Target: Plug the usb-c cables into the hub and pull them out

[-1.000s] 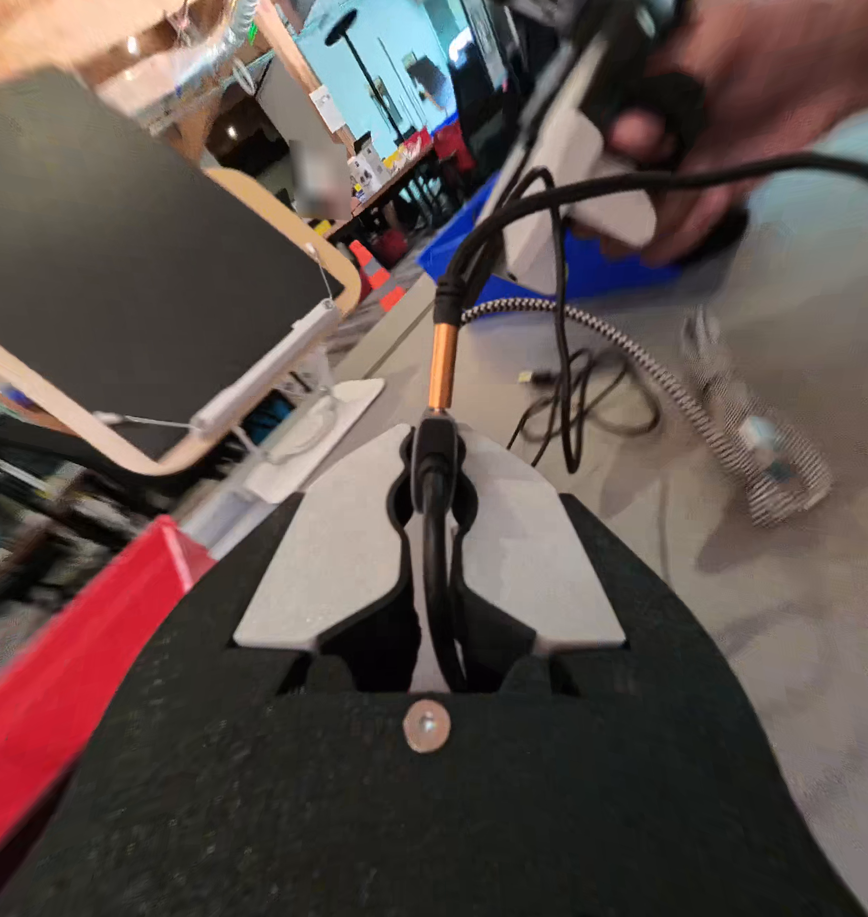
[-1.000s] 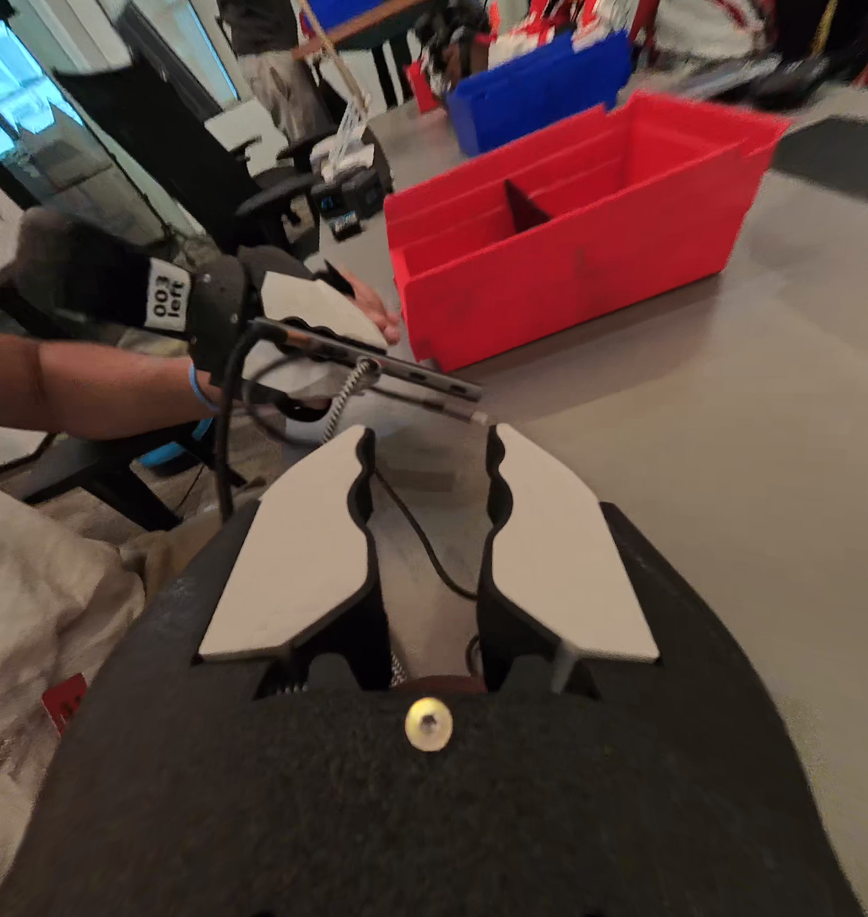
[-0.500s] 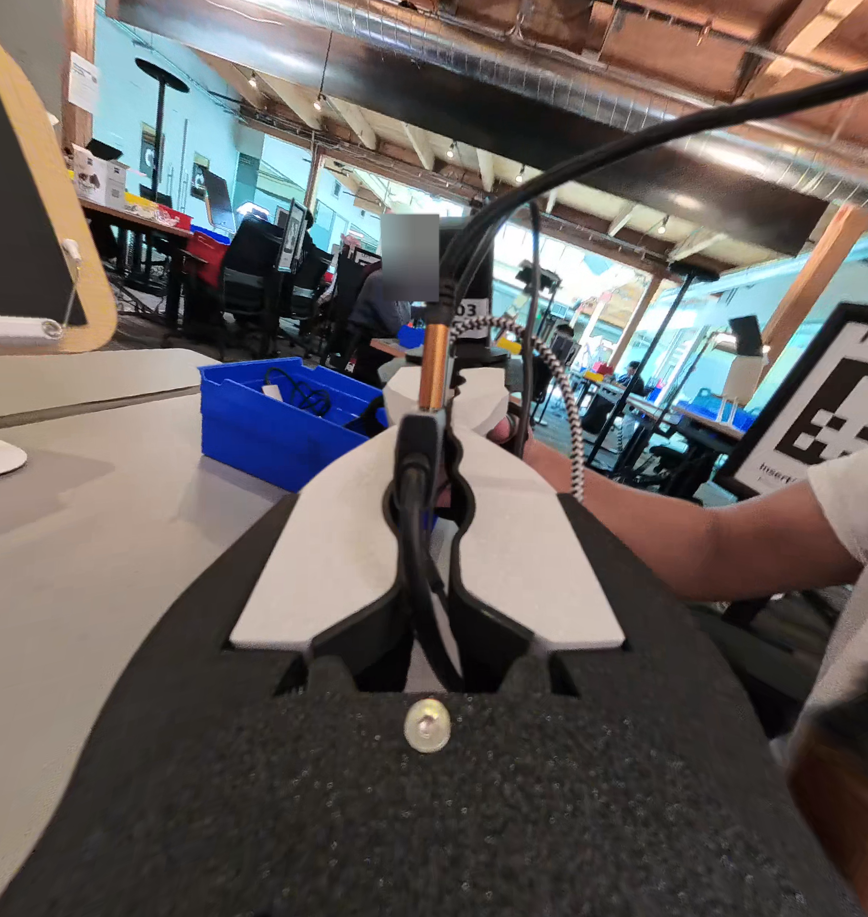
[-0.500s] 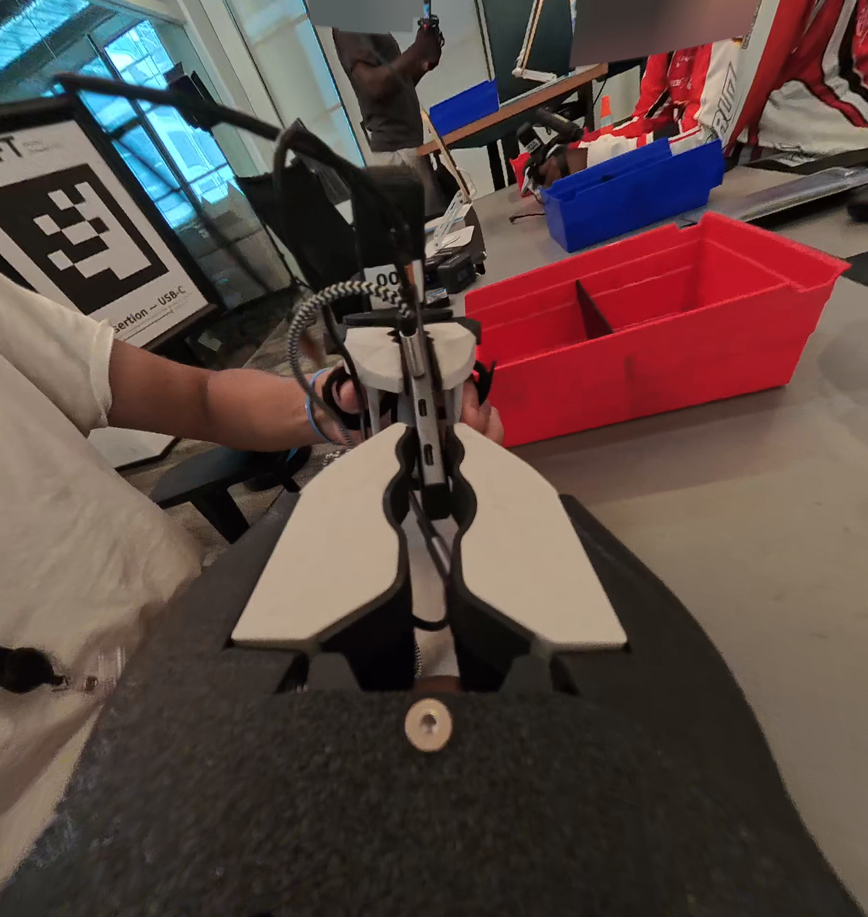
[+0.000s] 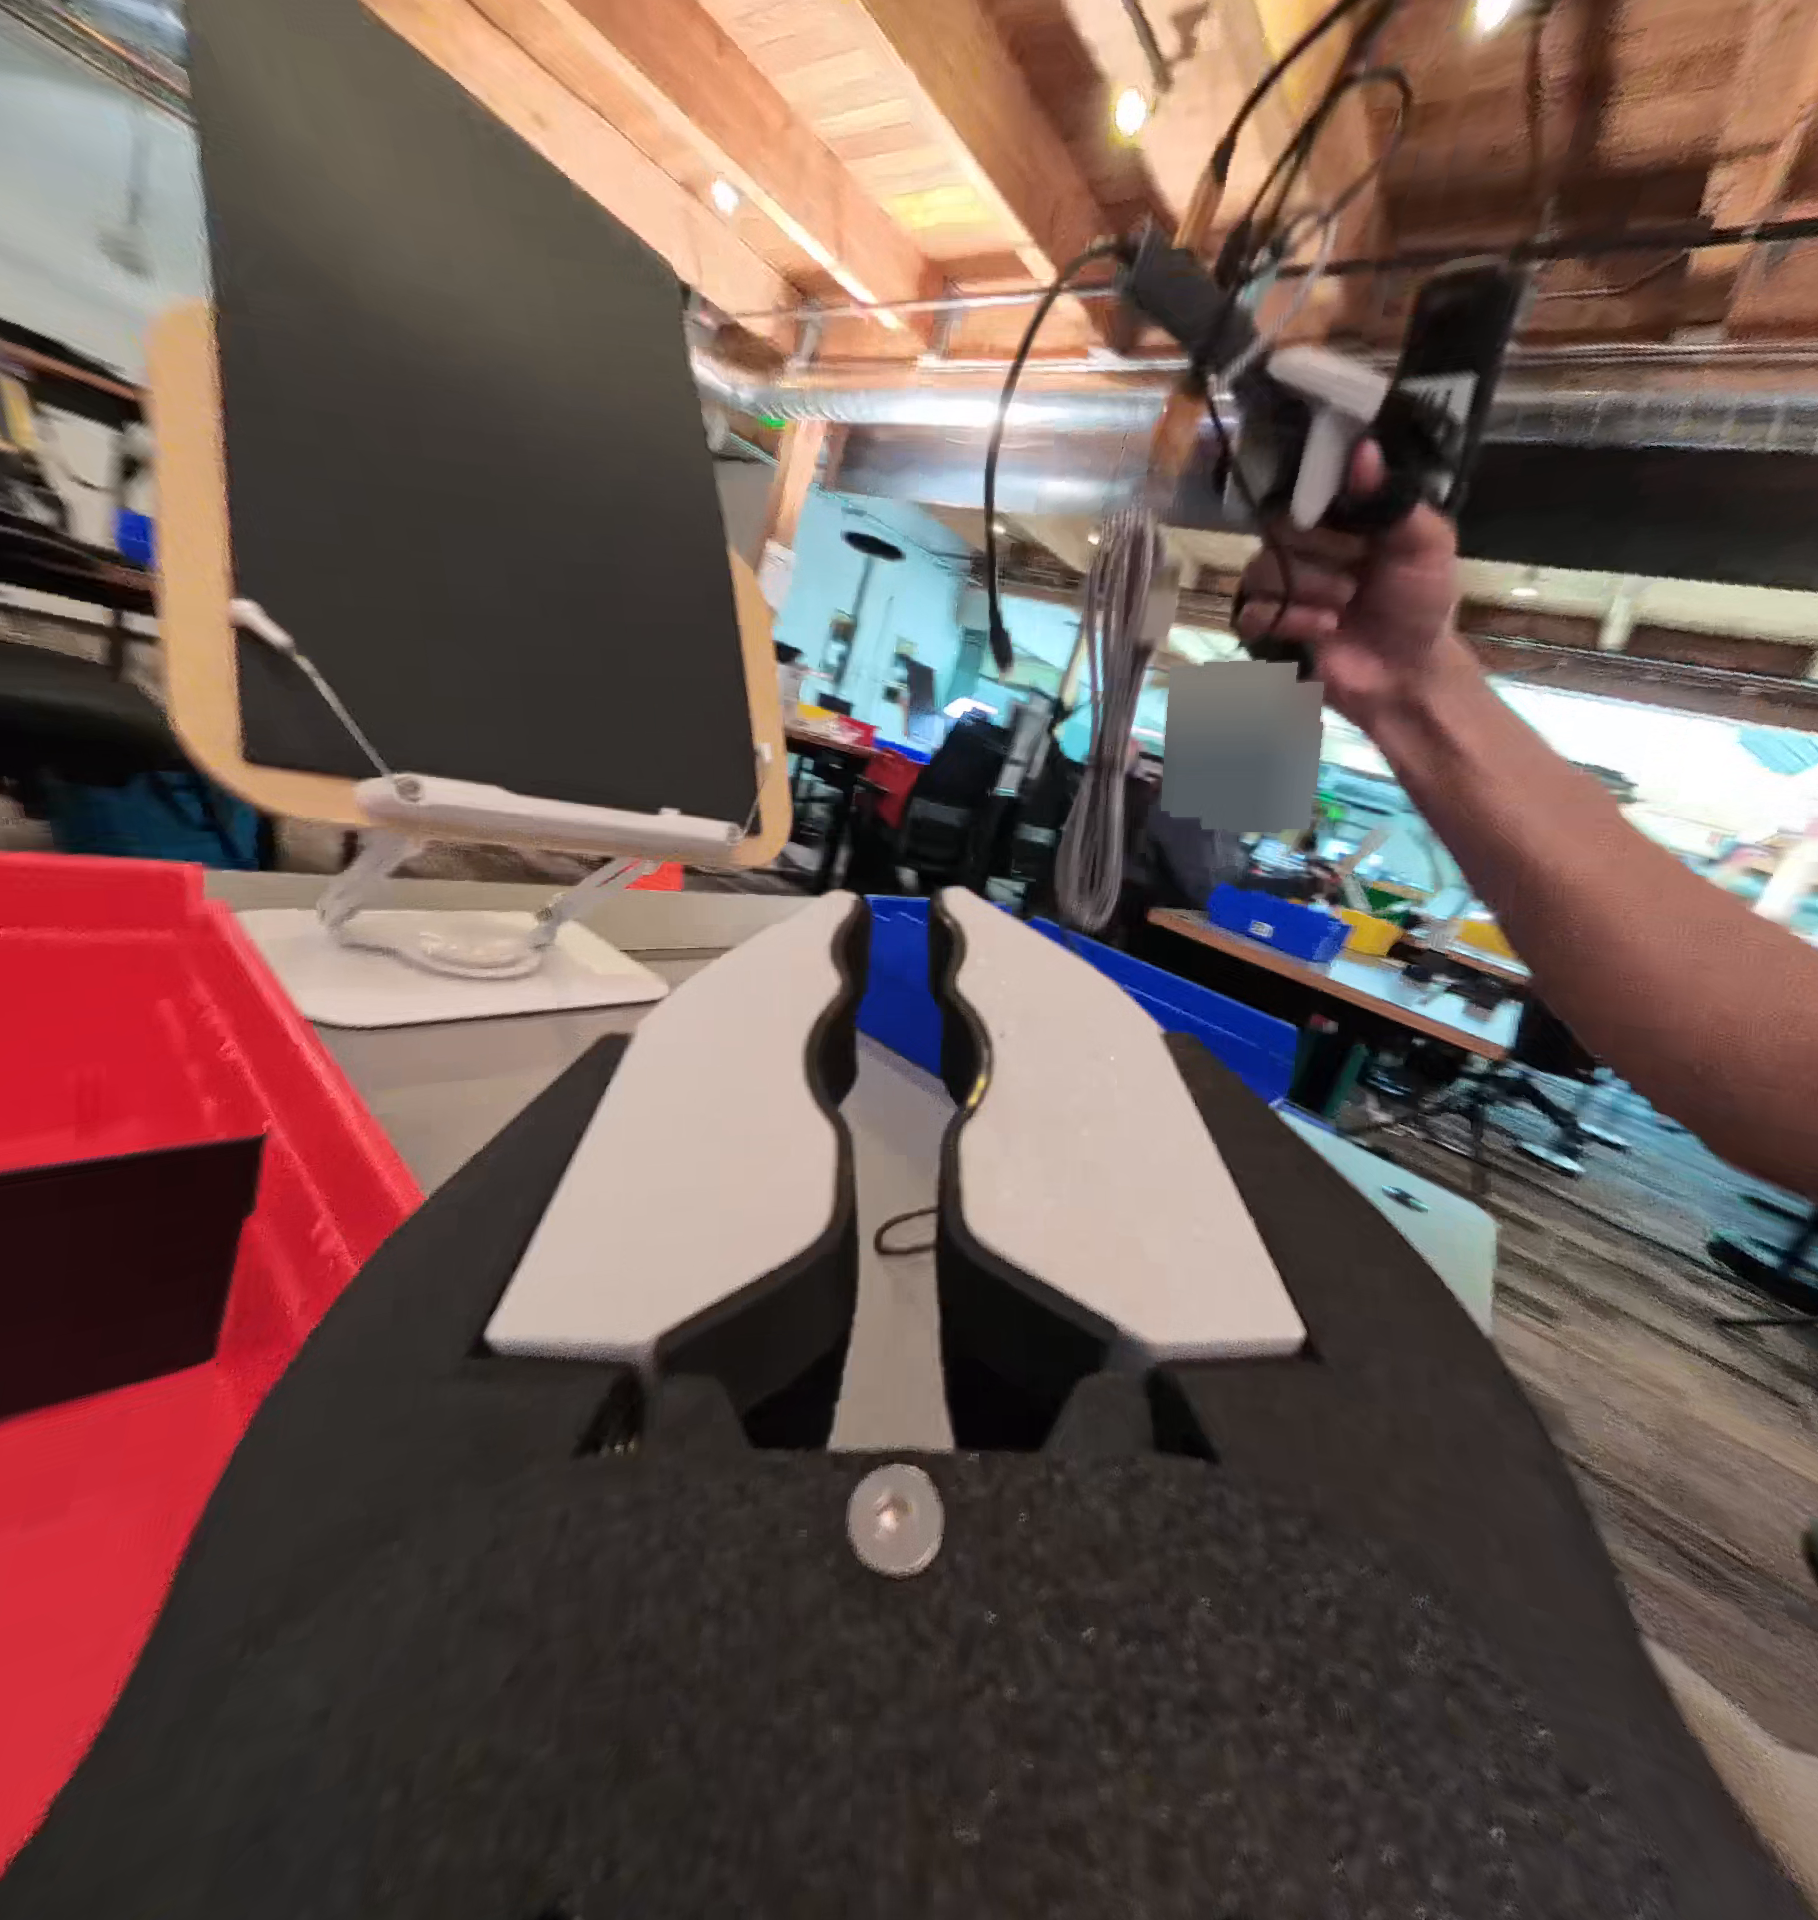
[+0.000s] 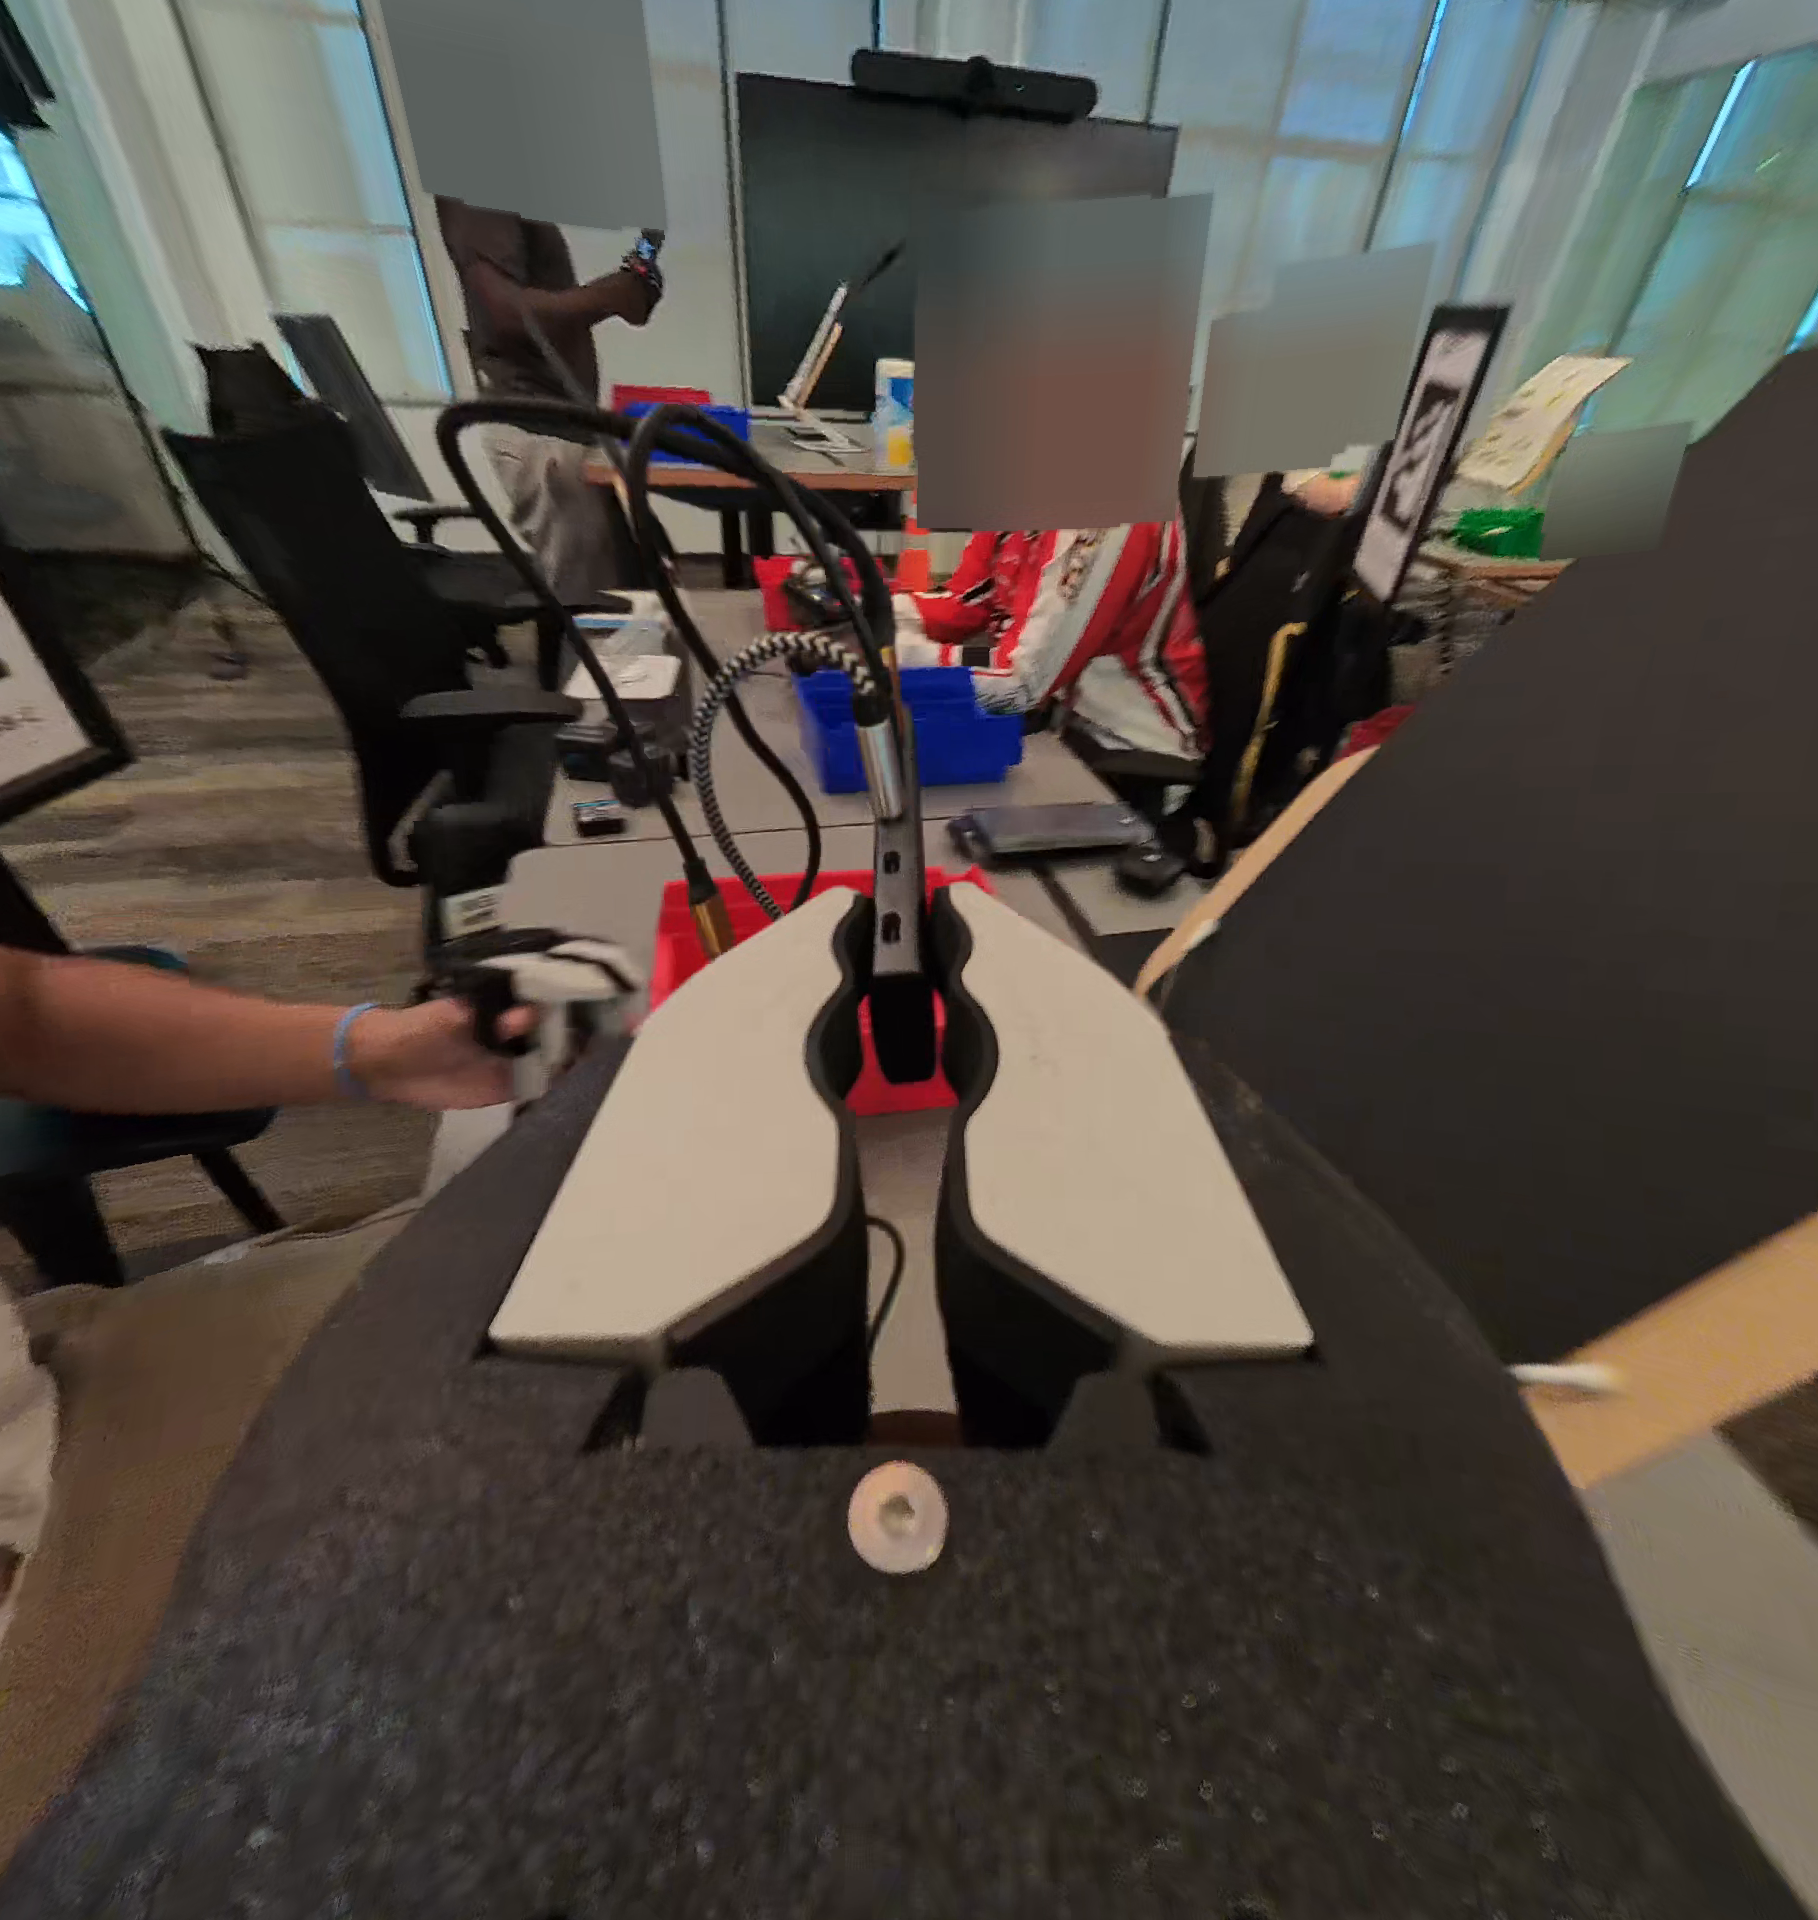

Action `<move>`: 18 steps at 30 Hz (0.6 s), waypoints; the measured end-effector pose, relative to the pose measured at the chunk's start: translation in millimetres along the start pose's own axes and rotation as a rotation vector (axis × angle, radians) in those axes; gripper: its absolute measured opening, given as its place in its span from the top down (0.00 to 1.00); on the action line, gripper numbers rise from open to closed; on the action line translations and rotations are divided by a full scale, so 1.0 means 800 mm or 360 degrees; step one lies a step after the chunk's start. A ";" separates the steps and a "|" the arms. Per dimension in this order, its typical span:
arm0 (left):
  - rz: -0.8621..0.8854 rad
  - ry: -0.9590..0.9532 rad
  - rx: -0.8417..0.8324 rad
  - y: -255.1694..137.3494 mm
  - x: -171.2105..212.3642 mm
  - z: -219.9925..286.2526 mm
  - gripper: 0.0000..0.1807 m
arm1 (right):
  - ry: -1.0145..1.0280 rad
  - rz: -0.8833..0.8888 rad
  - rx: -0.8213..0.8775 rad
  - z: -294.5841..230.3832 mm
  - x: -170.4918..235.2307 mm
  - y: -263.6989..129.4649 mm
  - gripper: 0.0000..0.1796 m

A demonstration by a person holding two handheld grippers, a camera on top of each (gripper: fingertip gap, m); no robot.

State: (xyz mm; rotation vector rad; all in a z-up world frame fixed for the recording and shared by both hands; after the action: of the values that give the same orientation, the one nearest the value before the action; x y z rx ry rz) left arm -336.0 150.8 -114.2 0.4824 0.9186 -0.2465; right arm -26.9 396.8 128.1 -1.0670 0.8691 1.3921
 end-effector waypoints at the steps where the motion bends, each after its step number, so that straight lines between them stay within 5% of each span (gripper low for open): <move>1: 0.0015 0.0047 -0.0041 -0.013 0.007 0.011 0.95 | -0.0047 -0.0027 0.0041 0.014 -0.021 -0.009 0.94; 8: -0.0128 0.0446 -0.0070 -0.061 0.039 0.068 0.97 | -0.0207 -0.0126 0.0429 0.108 -0.149 -0.080 0.94; 18: -0.0292 0.0496 -0.0061 -0.063 0.061 0.068 0.97 | -0.0199 -0.0145 0.0860 0.185 -0.262 -0.175 0.94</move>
State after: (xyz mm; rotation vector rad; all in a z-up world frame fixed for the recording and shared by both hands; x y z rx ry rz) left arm -289.5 79.6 -140.9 0.4075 1.2728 -0.3254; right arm 87.0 482.6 383.1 -0.5906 1.0148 1.0480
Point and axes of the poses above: each gripper's, where its closed fingertips meet, y out along the fingers, x out of its underside, z = x × y across the jaws, the point moved 8 cm from there along -y, back along the fingers, and after that the axes turned 15 degrees about -y, right-handed, at the moved point
